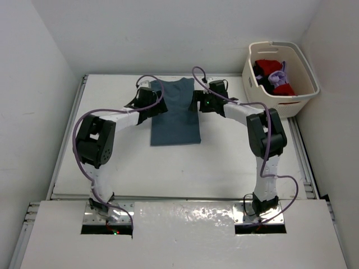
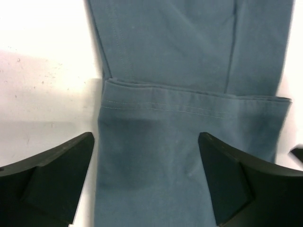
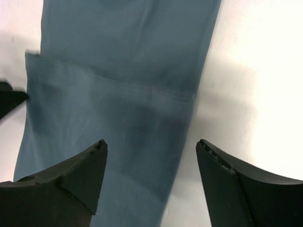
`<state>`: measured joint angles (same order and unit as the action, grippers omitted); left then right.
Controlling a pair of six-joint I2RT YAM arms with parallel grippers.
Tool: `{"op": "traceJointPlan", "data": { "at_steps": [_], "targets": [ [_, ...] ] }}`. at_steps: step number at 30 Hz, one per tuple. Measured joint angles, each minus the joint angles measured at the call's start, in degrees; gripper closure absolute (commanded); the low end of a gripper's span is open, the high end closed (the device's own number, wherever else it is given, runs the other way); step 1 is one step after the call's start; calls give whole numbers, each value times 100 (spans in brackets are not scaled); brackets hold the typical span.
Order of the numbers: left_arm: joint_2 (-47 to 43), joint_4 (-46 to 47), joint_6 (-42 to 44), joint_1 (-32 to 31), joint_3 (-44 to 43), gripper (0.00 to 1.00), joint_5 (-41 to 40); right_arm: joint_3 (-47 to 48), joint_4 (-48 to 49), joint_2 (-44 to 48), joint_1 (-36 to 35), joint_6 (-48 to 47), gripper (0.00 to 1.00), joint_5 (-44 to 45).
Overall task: Fold and stack the t-shirts
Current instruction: Fold the folded rectangular tshirt in 1/3 of the way, then grab one side of the 2/3 rectangular tshirt with both arms
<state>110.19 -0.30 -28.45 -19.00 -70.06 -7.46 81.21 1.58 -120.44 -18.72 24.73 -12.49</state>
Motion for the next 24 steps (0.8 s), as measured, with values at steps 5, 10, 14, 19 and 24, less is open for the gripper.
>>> {"op": "traceJointPlan", "data": {
  "at_steps": [5,10,14,19,24],
  "targets": [
    [-472,-33,-42,0,356,0,120,-968,90,737,-13,11,1,-179],
    [-1534,-35,-254,-2,1670,0,448,-2225,295,1543,-24,205,1,-494],
    [-2188,-42,-485,-26,2776,0,728,-3101,487,1908,-79,474,1,-741],
    [-2371,184,-680,-103,3303,0,953,-3679,1121,1989,-153,922,7,-918],
    [-2306,413,-793,-127,3375,19,1073,-3818,1576,1882,-164,1353,23,-966]
  ]
}}
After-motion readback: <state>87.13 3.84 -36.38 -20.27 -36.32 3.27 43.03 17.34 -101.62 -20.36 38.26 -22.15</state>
